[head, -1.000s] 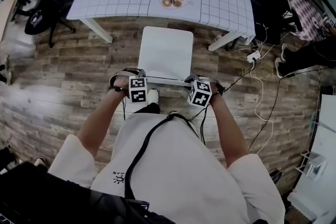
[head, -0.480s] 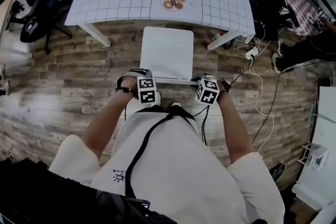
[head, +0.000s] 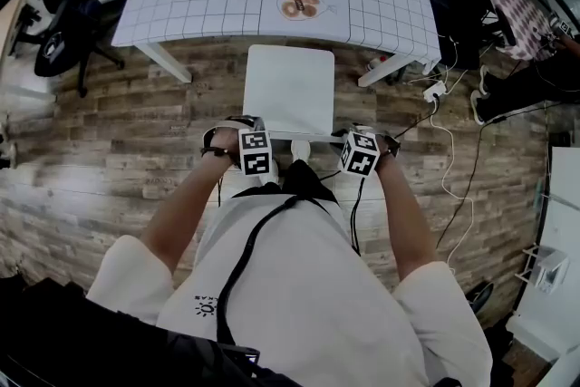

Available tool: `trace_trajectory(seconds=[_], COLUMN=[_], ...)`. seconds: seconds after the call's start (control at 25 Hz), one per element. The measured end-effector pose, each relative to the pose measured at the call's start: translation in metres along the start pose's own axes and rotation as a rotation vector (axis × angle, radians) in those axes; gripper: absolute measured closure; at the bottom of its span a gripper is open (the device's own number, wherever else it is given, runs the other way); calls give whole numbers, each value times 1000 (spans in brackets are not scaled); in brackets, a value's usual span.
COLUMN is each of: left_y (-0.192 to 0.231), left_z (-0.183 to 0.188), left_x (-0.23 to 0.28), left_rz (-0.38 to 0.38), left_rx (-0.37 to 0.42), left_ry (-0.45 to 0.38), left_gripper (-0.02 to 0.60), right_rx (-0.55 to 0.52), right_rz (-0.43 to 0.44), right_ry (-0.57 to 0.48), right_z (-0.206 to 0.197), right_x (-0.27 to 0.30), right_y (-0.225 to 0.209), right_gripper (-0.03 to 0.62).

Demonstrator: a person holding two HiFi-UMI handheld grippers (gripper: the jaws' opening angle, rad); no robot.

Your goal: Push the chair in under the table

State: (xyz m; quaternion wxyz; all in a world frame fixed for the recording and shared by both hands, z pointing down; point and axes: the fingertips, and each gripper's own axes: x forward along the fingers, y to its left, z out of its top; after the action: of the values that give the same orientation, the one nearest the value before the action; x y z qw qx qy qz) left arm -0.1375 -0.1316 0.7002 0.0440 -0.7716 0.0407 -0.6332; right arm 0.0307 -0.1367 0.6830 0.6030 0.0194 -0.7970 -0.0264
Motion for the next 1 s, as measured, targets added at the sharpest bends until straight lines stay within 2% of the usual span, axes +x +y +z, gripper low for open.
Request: trace_trajectory(seconds=[0.6, 0.92, 1.0], left_y=[43, 94, 107], left_z=[1, -3, 1], left_x=[6, 16, 15], left_rz=[-12, 16, 8], left_rx=[-33, -28, -47], left_ry=[9, 28, 28], left_gripper=[485, 483, 483], right_rx=[-25, -34, -42], right_rz=[21, -1, 17], right_ry=[-14, -34, -27], right_z=[-4, -4, -7], right_x=[6, 16, 11], right_y=[-44, -94, -109], right_gripper=[510, 510, 510])
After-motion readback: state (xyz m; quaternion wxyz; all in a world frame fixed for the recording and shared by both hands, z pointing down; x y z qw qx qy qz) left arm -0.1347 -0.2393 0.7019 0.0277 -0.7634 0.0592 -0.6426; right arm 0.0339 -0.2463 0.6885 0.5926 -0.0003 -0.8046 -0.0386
